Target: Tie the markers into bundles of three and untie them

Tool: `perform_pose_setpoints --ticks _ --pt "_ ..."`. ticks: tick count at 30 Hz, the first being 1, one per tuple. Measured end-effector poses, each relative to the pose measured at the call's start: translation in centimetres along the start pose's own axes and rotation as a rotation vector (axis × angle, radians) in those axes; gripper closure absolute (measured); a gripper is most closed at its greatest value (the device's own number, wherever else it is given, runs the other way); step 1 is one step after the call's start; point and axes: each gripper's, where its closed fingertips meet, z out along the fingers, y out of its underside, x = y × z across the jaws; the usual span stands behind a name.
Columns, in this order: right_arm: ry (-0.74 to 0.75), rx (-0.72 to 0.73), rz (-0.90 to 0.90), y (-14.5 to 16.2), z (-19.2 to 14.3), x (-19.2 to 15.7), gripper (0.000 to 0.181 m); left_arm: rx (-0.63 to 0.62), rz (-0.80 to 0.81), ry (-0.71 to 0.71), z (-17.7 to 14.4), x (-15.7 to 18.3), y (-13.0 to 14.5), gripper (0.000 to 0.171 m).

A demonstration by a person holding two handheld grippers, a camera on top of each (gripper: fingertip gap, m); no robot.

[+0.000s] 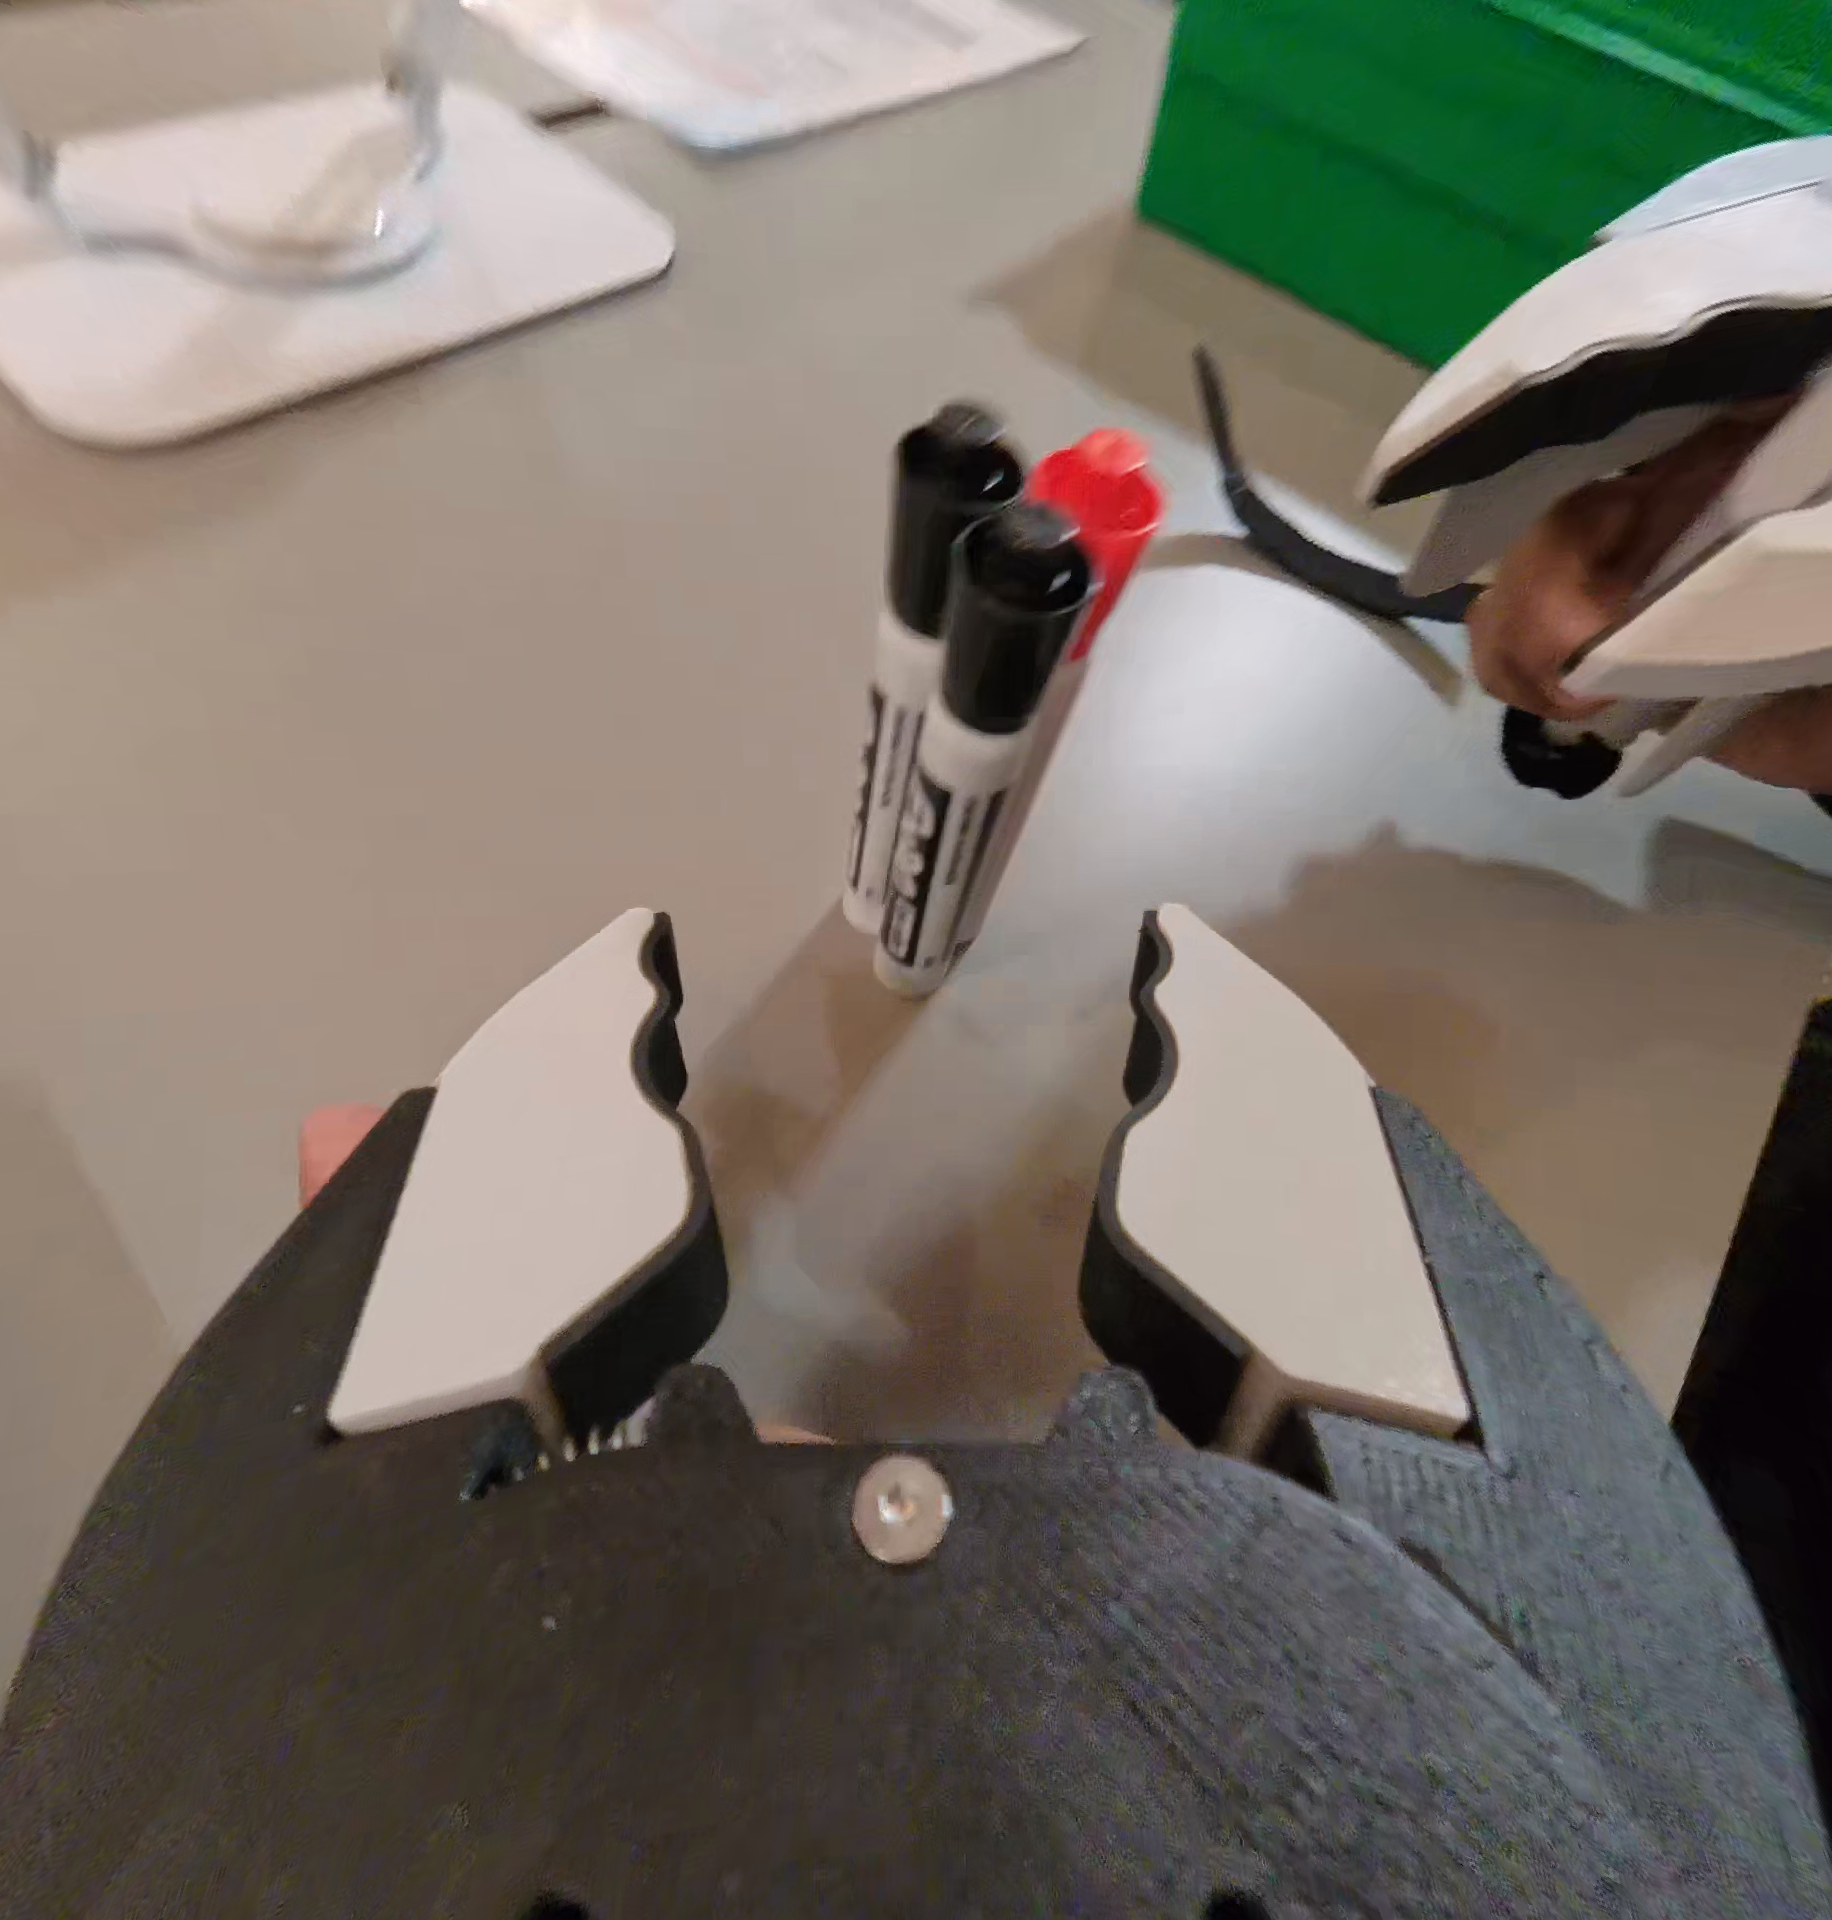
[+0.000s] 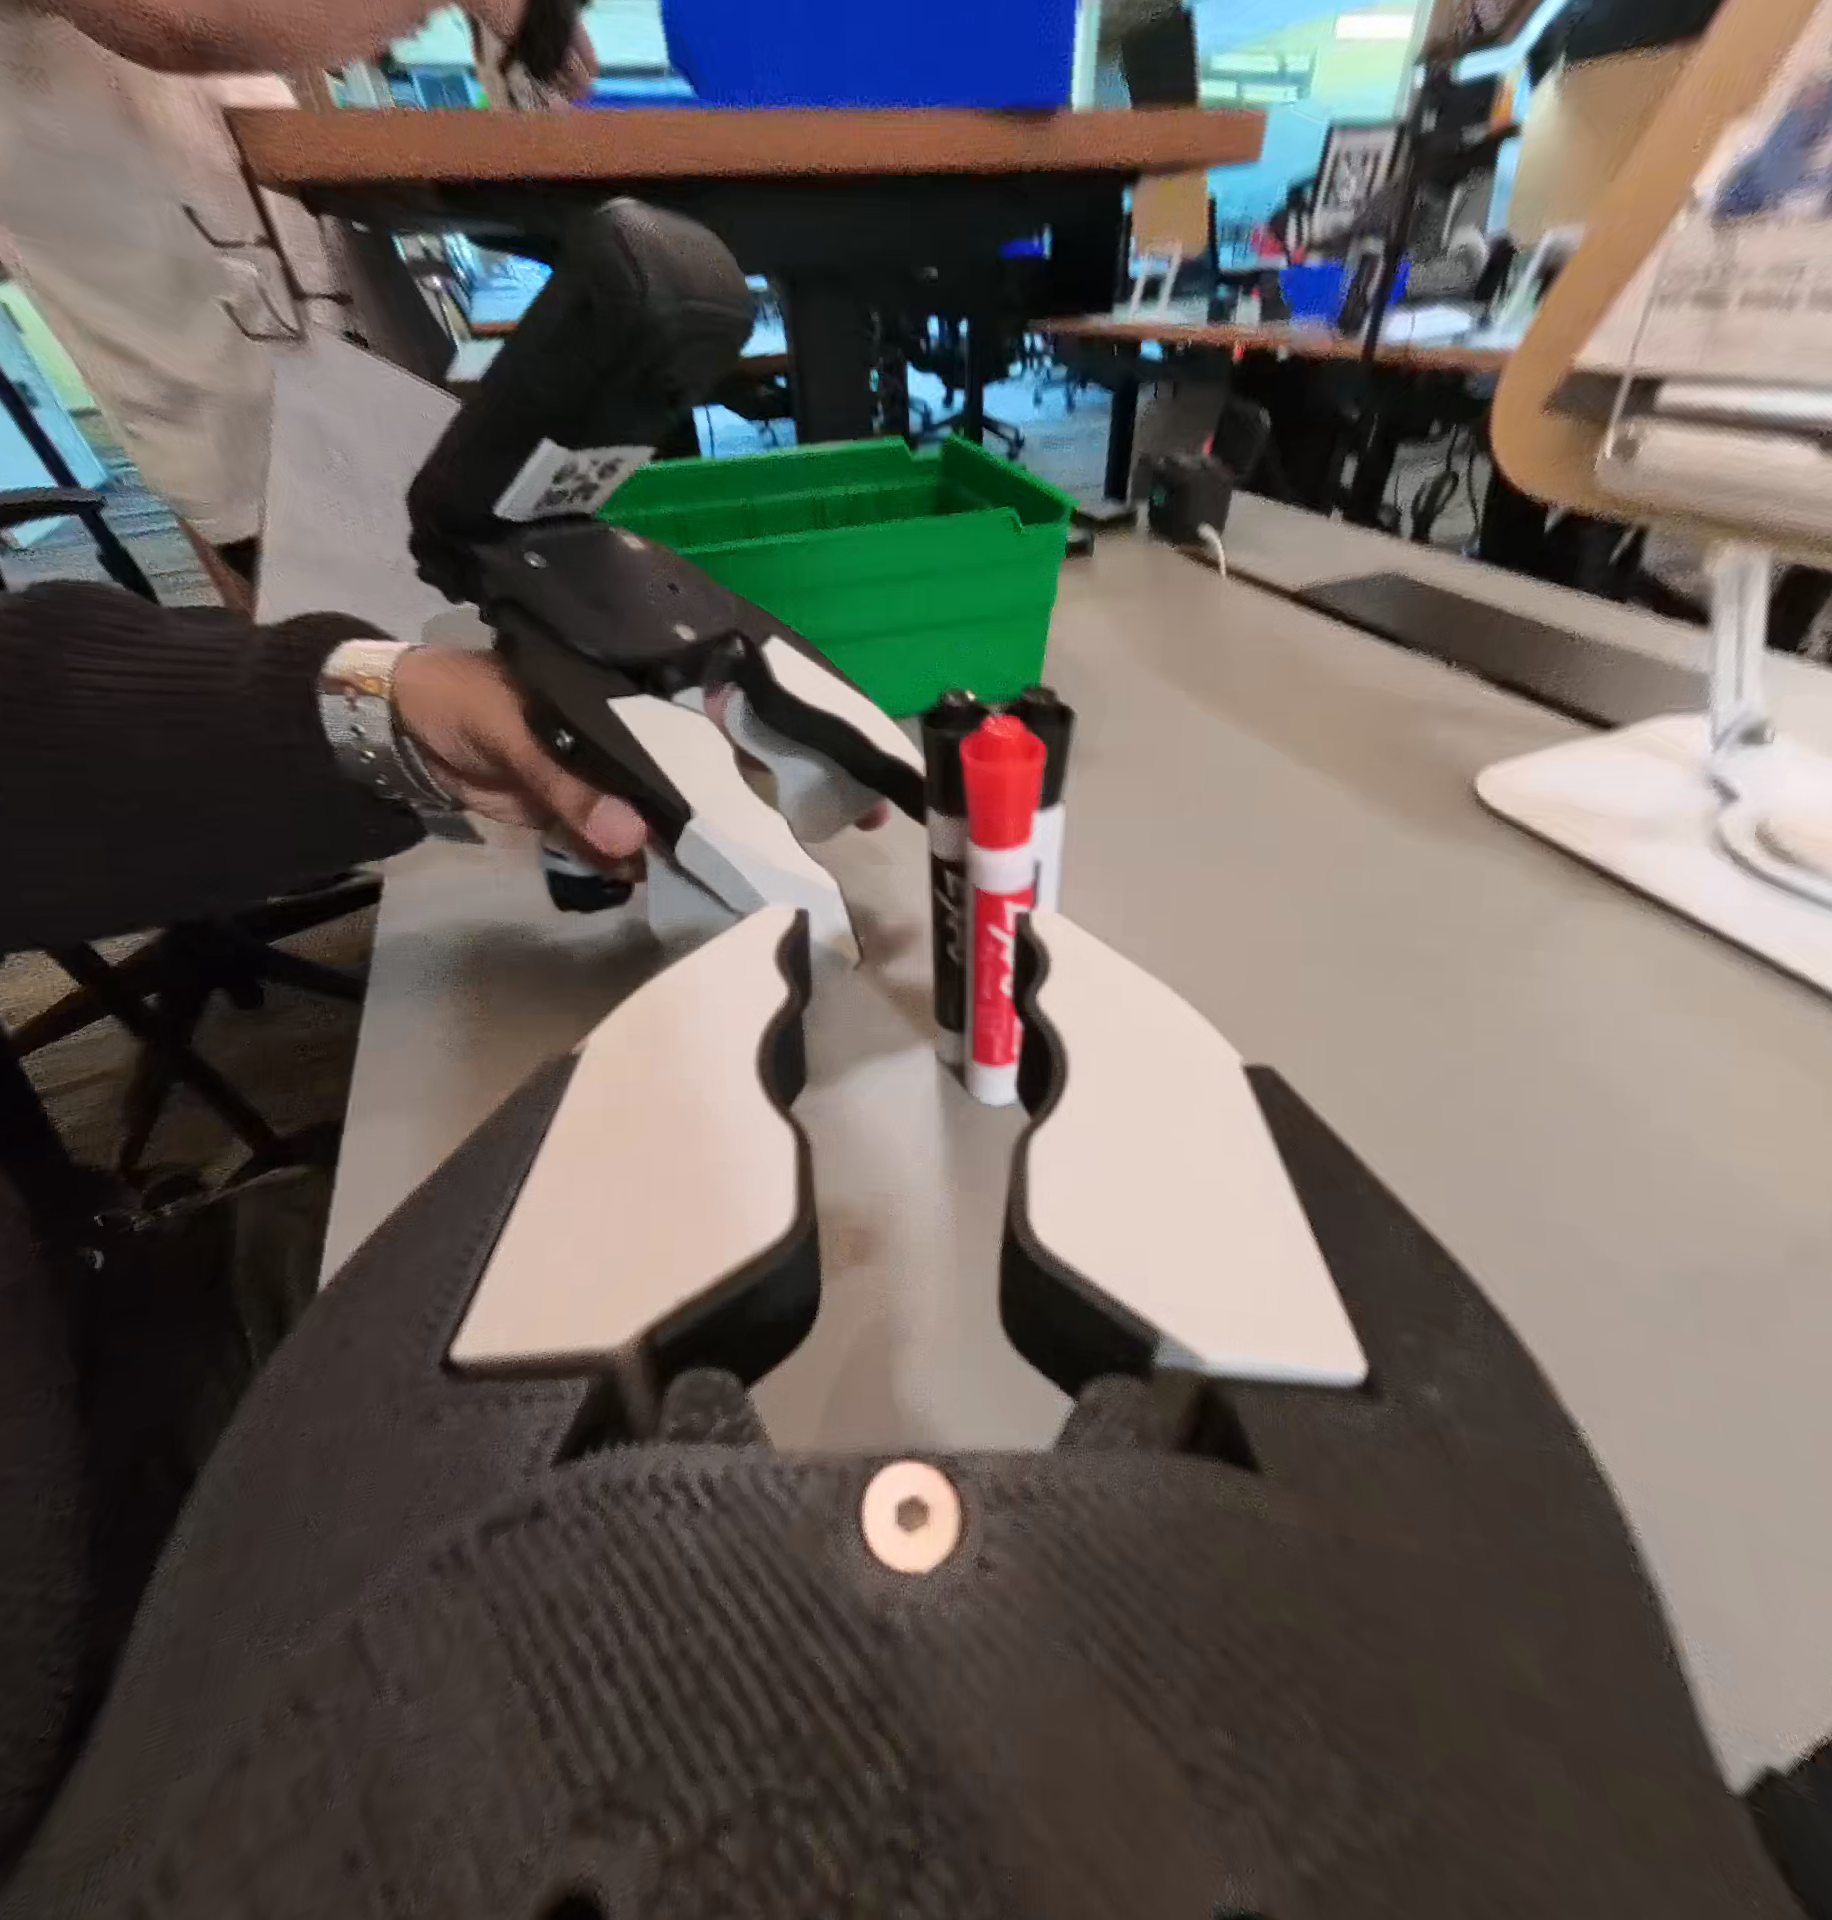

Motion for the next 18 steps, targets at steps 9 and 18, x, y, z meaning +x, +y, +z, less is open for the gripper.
perform_pose_setpoints --ticks 9,18 --pt "0.003 -0.047 0.015 1.9 1.1 -0.8 0.135 0.049 0.067 0.117 0.9 1.2 -0.7 0.087" --pt "-0.010 -0.014 0.066 1.4 0.6 -0.8 0.134 0.056 0.113 0.126 1.2 2.0 -0.9 0.086"
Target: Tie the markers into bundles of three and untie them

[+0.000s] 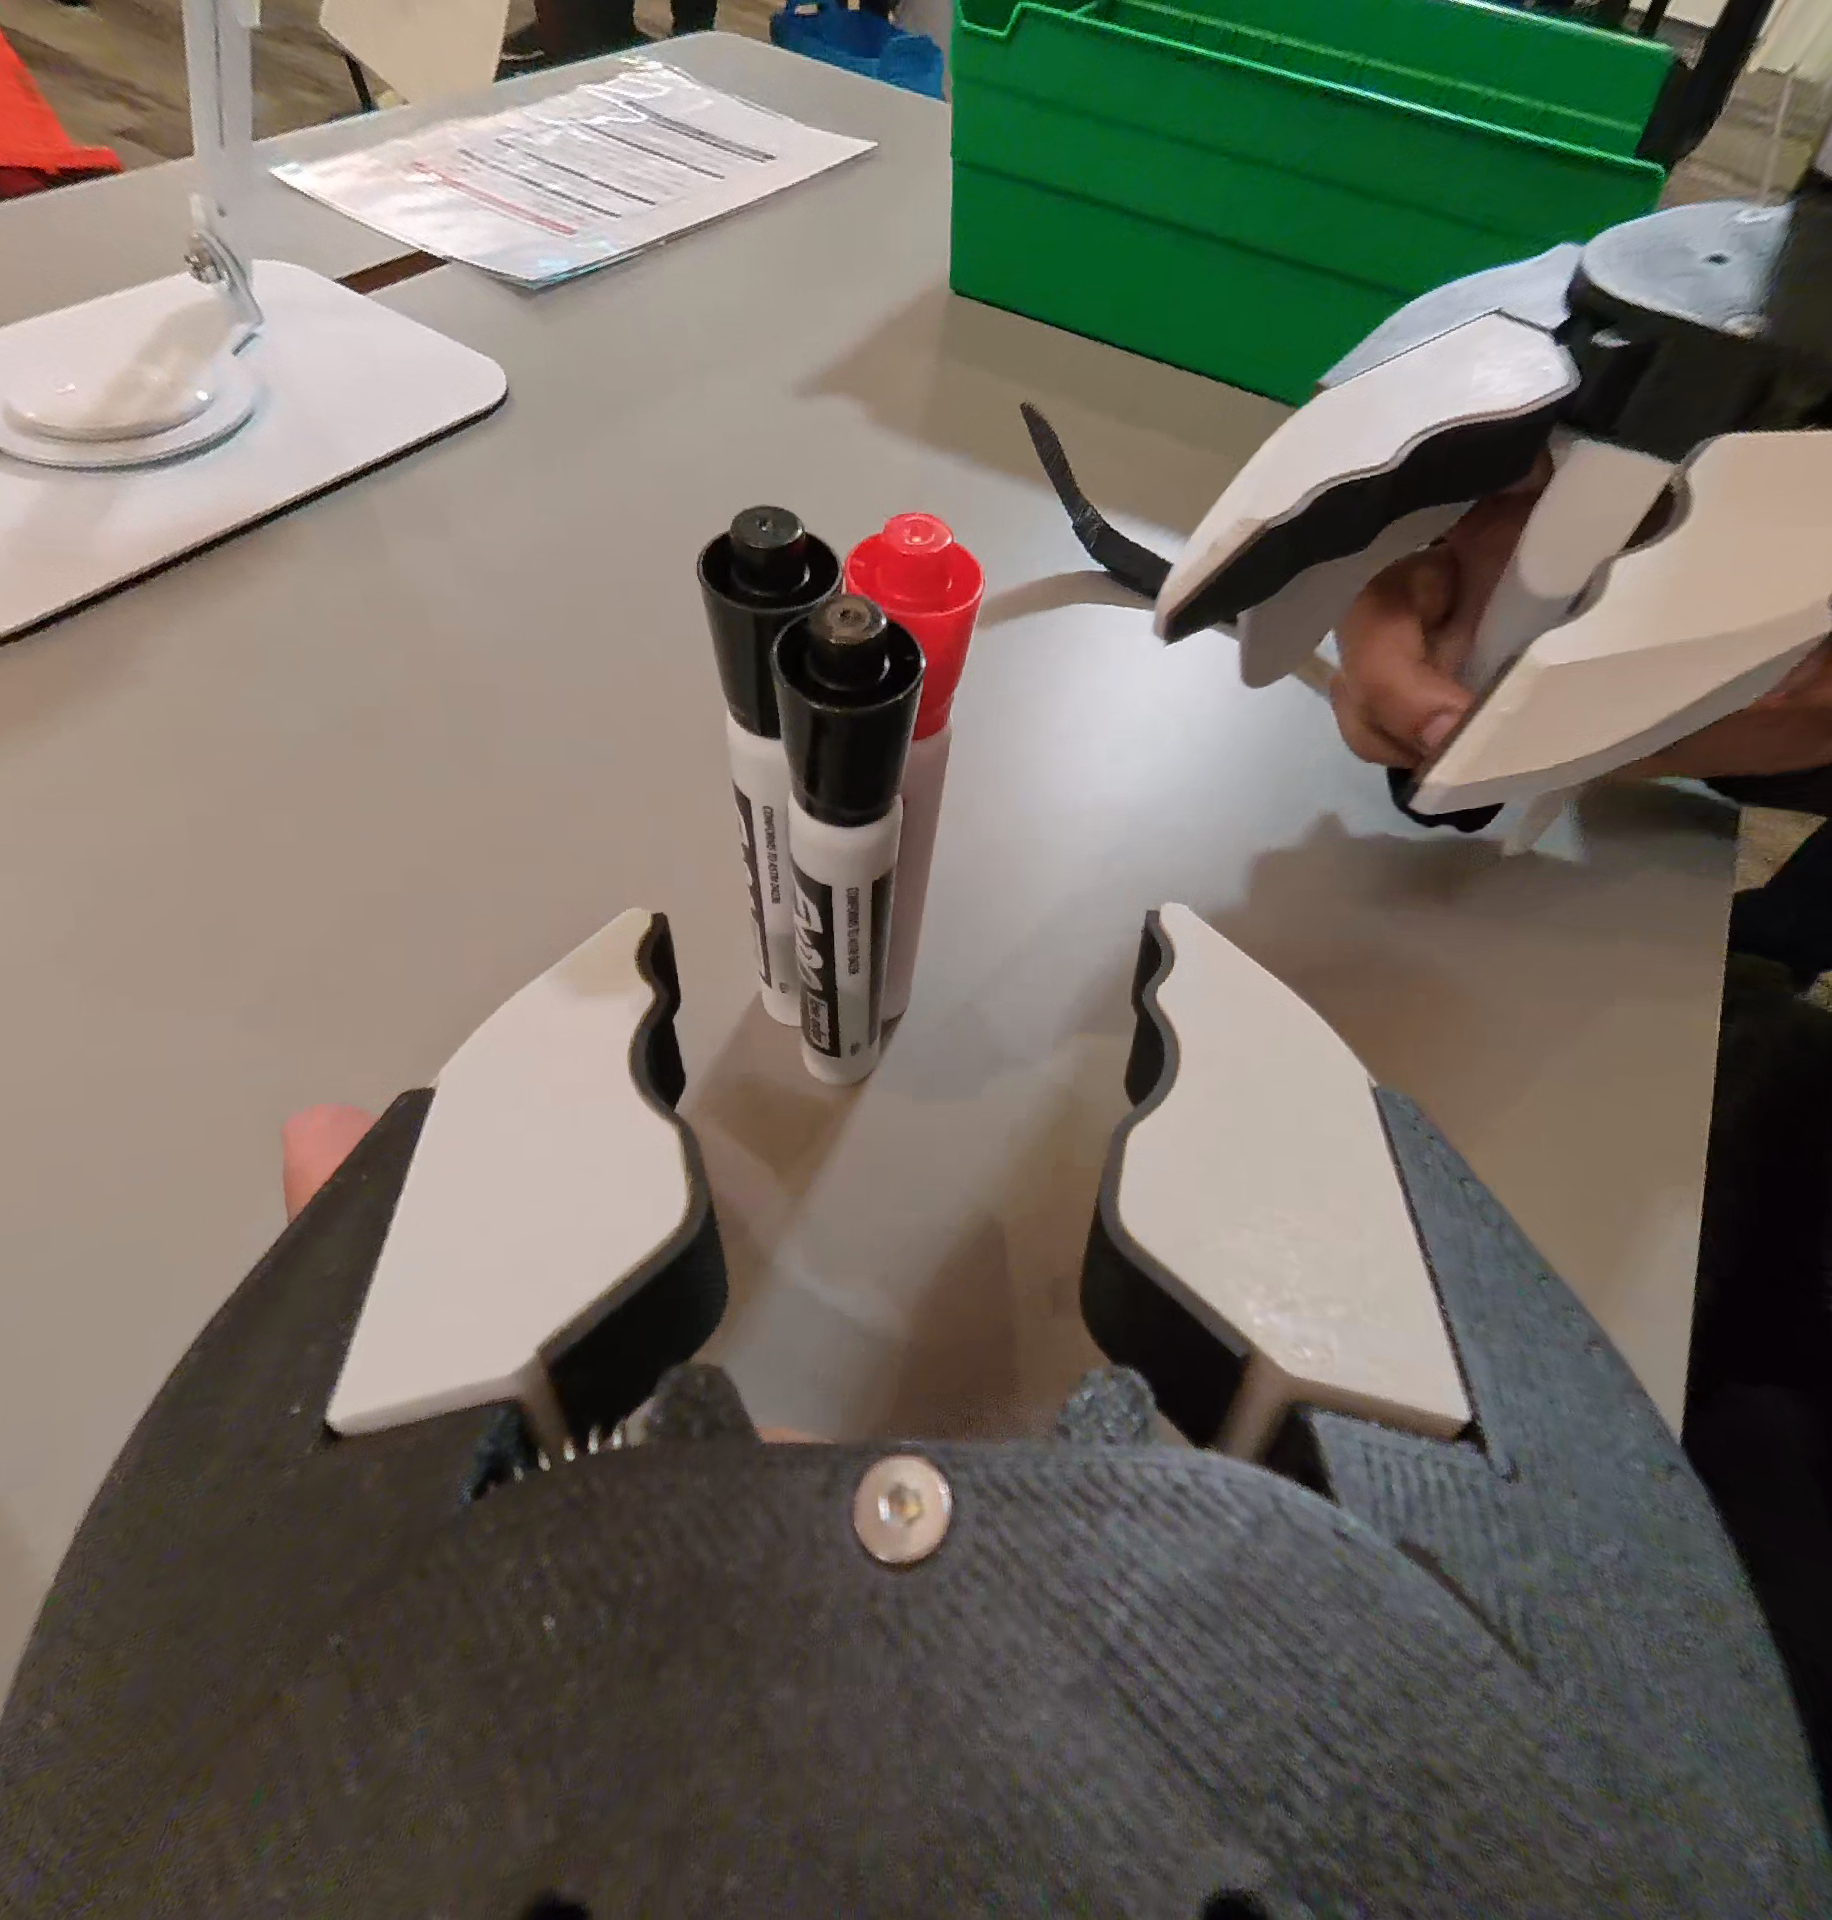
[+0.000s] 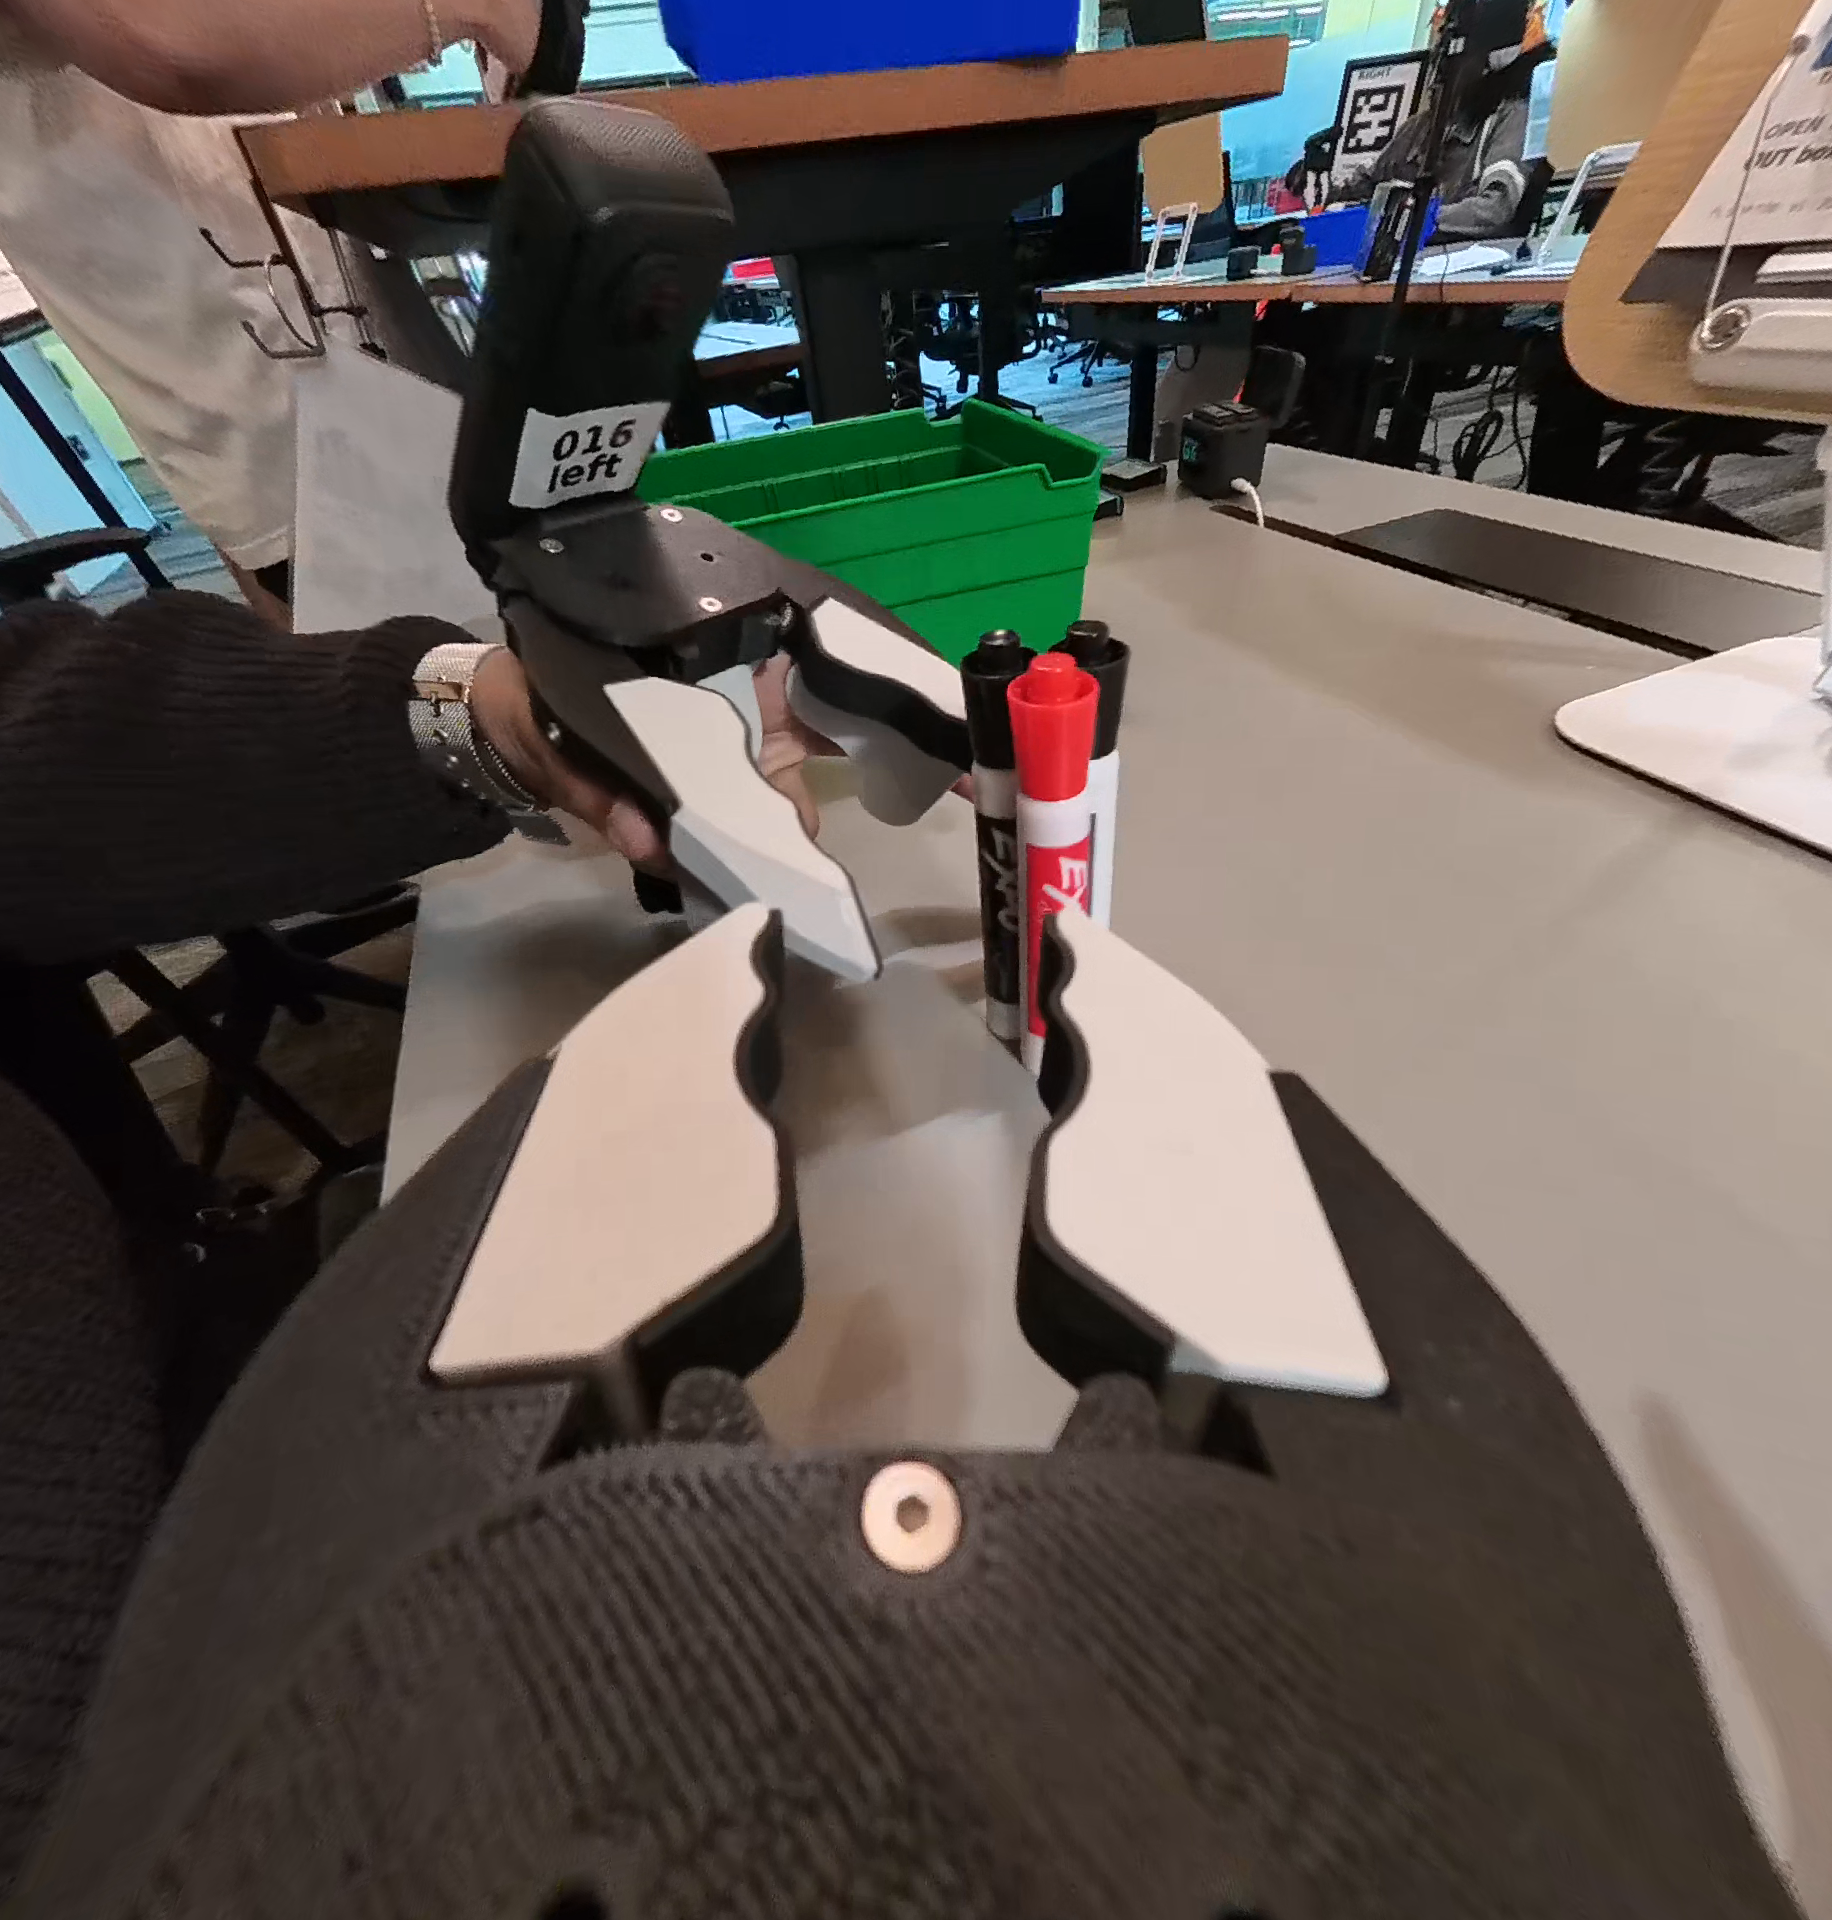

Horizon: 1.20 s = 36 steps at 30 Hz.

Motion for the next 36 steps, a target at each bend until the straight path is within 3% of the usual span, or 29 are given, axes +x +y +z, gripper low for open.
perform_pose_setpoints --ticks 11,23,36 --pt "0.107 0.041 0.058 -0.5 -3.3 0.2 0.133 -0.081 0.056 0.100 1.4 -0.3 0.2 0.084" --pt "0.145 0.079 0.114 -0.7 -4.9 0.5 0.134 -0.050 0.070 0.046 0.9 -1.1 -0.1 0.084" --pt "0.159 0.062 0.133 0.2 -5.2 -2.6 0.134 -0.015 0.068 0.024 -1.2 0.9 0.7 0.085"
